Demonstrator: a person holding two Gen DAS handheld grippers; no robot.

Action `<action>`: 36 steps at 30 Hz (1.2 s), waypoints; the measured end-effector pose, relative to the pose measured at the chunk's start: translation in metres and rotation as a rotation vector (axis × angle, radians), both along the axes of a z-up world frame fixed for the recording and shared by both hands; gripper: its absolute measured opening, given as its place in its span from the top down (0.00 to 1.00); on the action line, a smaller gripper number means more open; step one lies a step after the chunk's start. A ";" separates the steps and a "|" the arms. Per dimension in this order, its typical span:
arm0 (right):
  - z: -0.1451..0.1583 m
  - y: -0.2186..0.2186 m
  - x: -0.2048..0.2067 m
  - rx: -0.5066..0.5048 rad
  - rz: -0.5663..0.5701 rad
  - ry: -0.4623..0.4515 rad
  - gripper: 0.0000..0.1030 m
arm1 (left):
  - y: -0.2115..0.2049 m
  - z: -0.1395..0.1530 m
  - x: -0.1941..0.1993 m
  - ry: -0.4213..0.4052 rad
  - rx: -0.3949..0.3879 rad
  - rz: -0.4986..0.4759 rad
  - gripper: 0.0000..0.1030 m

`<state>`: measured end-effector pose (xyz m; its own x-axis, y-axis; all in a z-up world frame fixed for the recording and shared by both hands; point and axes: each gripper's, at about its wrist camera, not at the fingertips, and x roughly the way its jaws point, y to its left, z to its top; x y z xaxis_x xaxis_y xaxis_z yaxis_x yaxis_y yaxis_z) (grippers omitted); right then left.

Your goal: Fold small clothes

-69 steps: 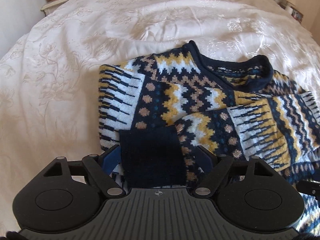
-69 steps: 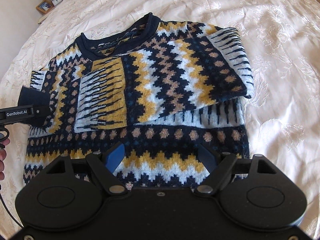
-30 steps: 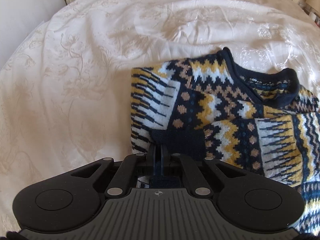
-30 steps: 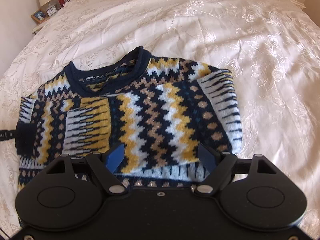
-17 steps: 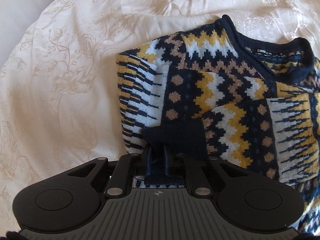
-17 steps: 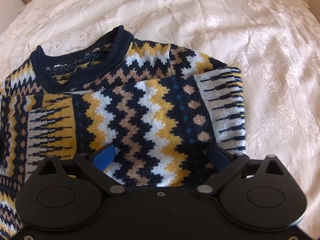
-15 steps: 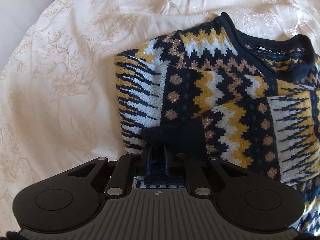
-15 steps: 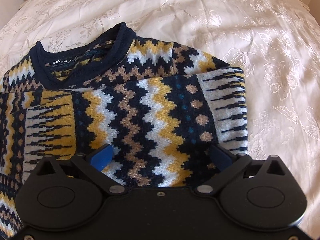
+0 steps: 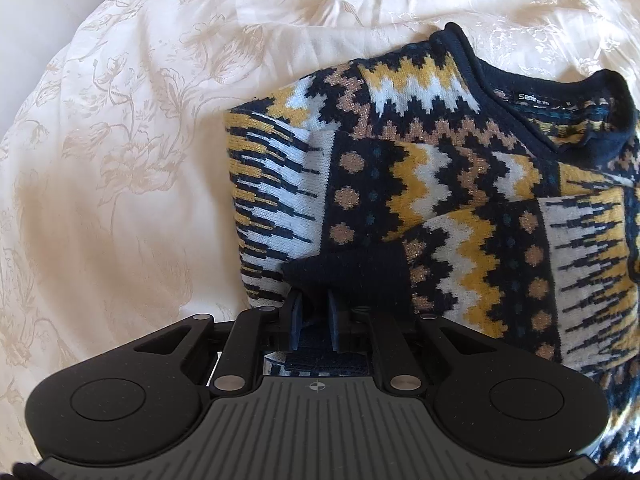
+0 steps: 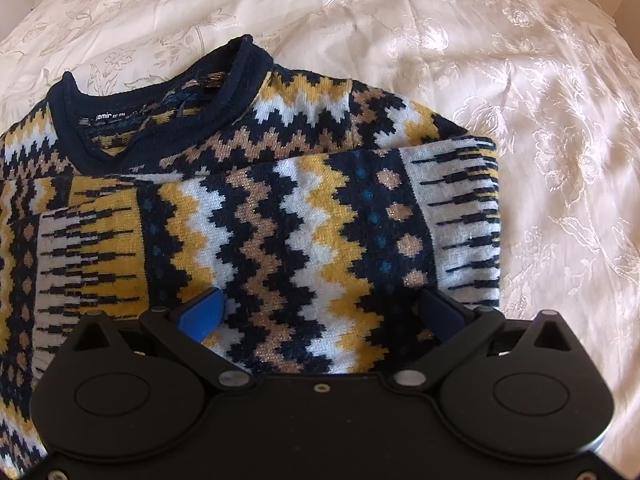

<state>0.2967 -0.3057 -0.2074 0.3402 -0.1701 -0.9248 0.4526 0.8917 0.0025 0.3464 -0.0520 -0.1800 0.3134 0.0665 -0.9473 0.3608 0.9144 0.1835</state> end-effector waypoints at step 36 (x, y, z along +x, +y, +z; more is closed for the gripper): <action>0.062 0.100 -0.153 0.071 0.000 0.161 0.01 | 0.114 0.039 -0.195 0.111 -0.107 -0.016 0.00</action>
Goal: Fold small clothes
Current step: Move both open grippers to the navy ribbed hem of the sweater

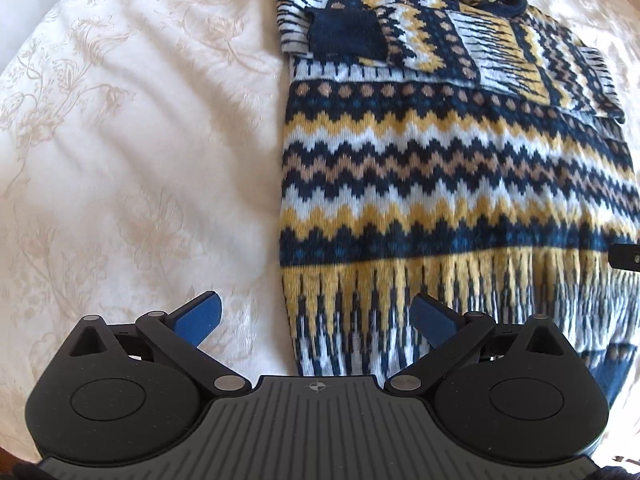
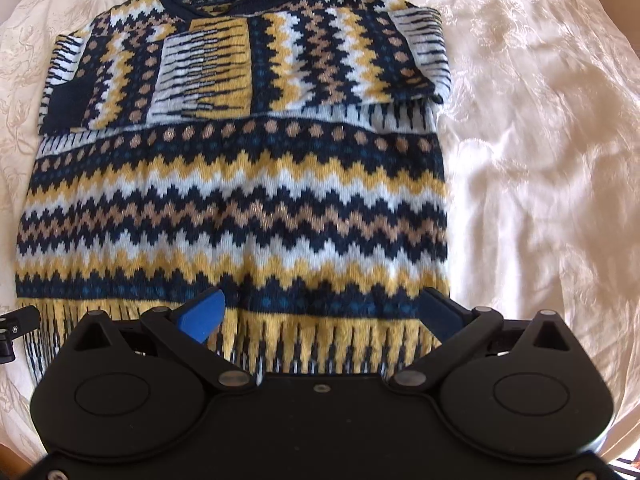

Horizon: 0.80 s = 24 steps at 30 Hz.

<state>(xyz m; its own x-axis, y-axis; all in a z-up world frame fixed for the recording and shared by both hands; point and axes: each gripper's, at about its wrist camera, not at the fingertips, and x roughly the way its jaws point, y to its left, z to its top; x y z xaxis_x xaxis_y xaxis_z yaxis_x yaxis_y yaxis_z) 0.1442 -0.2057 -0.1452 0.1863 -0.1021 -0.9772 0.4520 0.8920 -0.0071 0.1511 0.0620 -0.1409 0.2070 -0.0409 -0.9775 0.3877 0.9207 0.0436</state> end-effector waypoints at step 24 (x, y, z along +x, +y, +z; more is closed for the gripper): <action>-0.027 -0.016 -0.144 0.137 0.028 -0.090 0.01 | -0.002 -0.013 -0.122 -0.014 0.016 0.135 0.00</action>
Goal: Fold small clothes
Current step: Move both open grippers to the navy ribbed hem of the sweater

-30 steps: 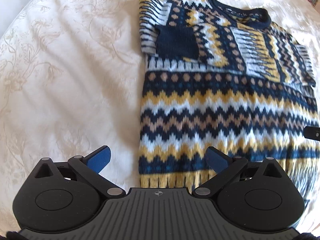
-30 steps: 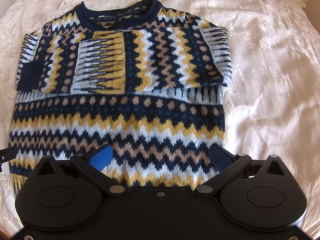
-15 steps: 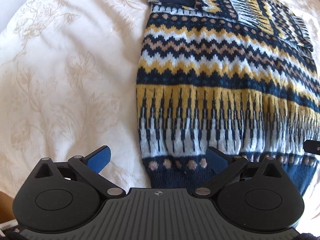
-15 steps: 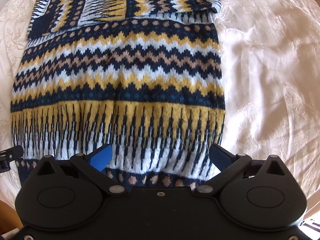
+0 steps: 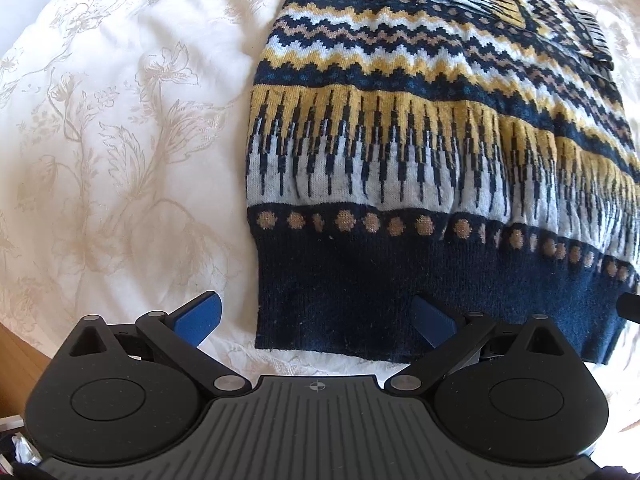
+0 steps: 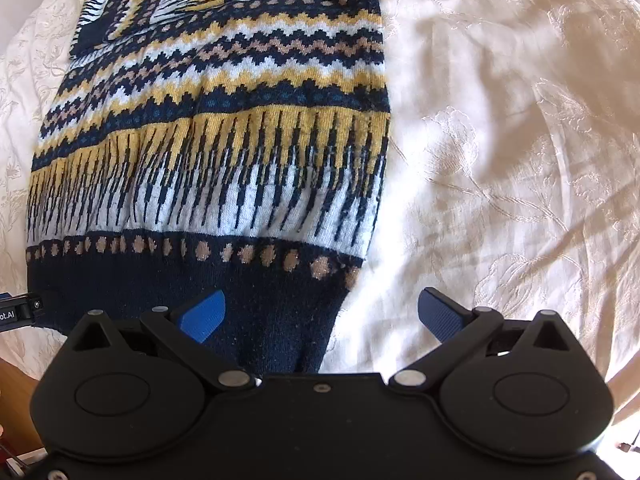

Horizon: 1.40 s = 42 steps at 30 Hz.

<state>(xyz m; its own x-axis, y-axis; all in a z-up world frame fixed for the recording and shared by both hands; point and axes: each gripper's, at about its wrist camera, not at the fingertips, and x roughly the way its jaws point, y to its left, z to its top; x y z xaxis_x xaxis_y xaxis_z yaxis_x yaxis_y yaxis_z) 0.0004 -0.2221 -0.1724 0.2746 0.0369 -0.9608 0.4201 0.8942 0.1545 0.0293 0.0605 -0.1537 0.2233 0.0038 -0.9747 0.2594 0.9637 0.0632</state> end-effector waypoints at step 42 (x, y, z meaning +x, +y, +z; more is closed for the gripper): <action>-0.037 0.018 -0.029 0.091 0.002 -0.195 0.00 | 0.034 -0.029 -0.002 -0.108 -0.183 -0.176 0.01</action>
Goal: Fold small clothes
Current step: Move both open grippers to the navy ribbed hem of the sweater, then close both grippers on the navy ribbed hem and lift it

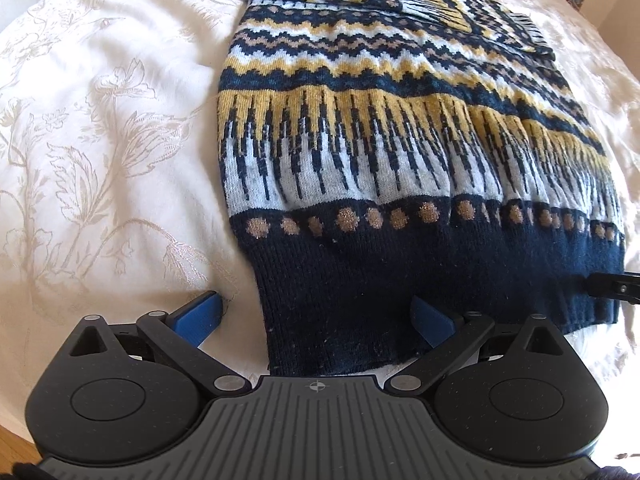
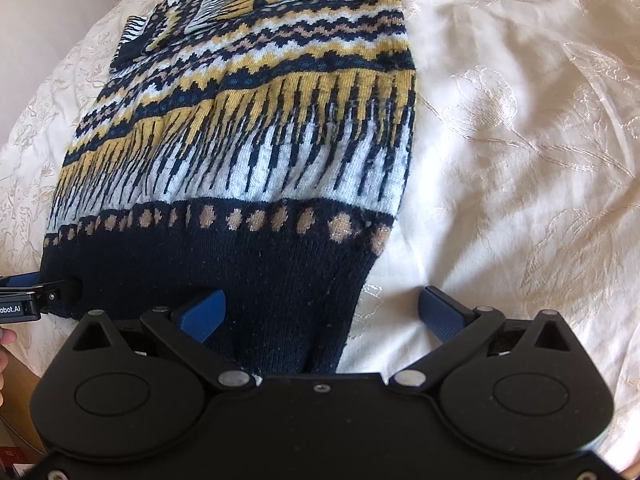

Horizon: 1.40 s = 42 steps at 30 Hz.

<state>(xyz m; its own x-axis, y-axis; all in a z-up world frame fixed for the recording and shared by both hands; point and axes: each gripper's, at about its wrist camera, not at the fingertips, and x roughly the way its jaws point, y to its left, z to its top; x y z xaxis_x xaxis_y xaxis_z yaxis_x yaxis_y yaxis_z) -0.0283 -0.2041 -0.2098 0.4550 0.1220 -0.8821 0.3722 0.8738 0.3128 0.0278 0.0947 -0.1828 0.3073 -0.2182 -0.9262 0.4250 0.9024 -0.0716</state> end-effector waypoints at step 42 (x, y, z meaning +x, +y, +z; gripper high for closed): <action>0.147 -0.089 0.126 0.171 -0.184 -0.368 0.85 | -0.041 0.160 0.178 -0.201 -0.388 0.026 0.95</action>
